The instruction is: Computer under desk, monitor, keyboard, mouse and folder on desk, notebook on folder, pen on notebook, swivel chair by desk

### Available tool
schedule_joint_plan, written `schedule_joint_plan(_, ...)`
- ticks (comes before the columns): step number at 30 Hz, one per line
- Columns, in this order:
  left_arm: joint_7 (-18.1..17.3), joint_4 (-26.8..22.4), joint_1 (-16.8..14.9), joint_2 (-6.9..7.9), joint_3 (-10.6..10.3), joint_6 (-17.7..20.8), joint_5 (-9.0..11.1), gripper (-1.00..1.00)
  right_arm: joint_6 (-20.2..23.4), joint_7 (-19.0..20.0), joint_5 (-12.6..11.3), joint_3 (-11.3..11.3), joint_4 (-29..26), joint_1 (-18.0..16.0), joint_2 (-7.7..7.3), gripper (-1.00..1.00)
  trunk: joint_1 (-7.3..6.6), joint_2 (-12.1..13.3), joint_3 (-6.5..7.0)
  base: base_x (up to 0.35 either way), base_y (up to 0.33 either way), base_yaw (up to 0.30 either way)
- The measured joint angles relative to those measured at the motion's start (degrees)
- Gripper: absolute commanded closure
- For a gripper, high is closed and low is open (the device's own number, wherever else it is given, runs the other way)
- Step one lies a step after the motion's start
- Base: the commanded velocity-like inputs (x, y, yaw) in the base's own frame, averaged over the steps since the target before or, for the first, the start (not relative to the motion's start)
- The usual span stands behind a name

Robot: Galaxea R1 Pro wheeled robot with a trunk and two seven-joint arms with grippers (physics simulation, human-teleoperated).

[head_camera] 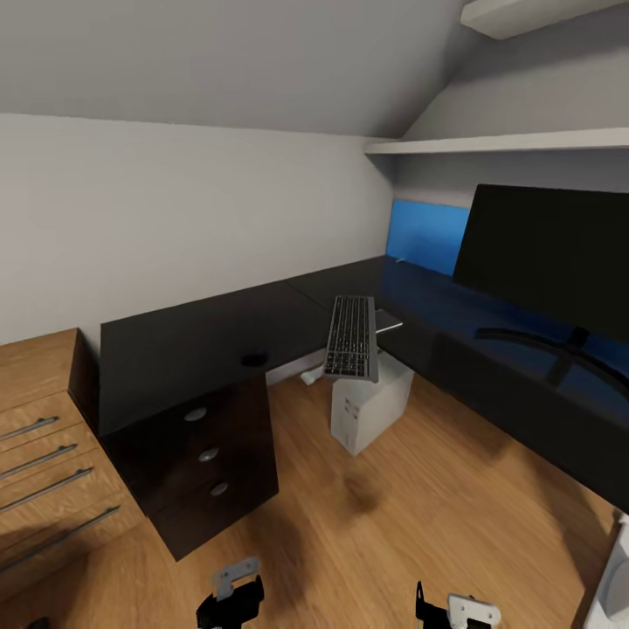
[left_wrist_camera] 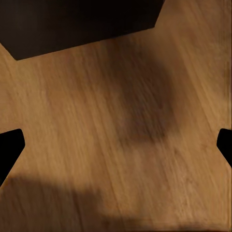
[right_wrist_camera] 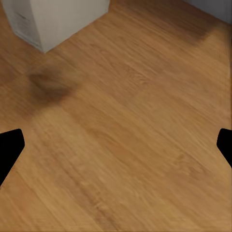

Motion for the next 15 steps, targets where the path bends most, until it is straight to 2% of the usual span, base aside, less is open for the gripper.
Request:
schedule_joint_plan(3,0.1,-3.7,0.0,-0.97,-0.1,4.0,-0.3,-1.0,0.2,-0.3,-0.4,-0.1,-2.8,-0.8,0.11,-1.0,0.66,-1.2,-0.54,0.0,0.0,0.0)
schedule_joint_plan(5,0.5,-7.7,0.0,-1.48,-0.1,8.6,-0.4,-1.0,0.5,-0.9,-1.2,-0.2,-5.6,-2.3,0.27,-1.0,1.1,-2.0,-0.89,0.0,0.0,0.0)
schedule_joint_plan(6,1.0,-10.7,0.0,-1.61,-0.2,11.7,-0.1,-1.0,0.9,-1.4,-2.2,-0.3,-7.4,-3.3,0.44,-1.0,1.32,-2.4,-1.06,0.0,0.0,0.0)
schedule_joint_plan(9,2.5,-15.7,0.0,-1.69,0.1,16.6,-0.1,-1.0,1.9,-1.9,-4.9,-0.4,-9.4,-5.3,0.66,-1.0,1.98,-3.6,-1.61,0.0,0.0,0.0)
schedule_joint_plan(11,4.7,-20.4,0.0,-1.76,1.5,20.4,-0.2,-1.0,3.8,-2.2,-9.0,-0.4,-10.3,-8.0,0.77,-1.0,2.42,-4.4,-1.97,0.0,0.0,0.0)
schedule_joint_plan(12,6.2,-22.9,0.0,-1.84,3.1,22.2,-0.1,-1.0,5.3,-2.2,-12.1,-0.4,-10.7,-10.1,0.82,-1.0,2.63,-4.8,-2.14,0.0,0.0,0.0)
schedule_joint_plan(15,7.9,-25.3,0.0,-1.92,5.9,24.5,0.0,-1.0,7.6,-2.1,-17.2,-0.4,-11.0,-13.2,0.81,-1.0,3.29,-6.0,-2.69,0.0,0.0,0.0)
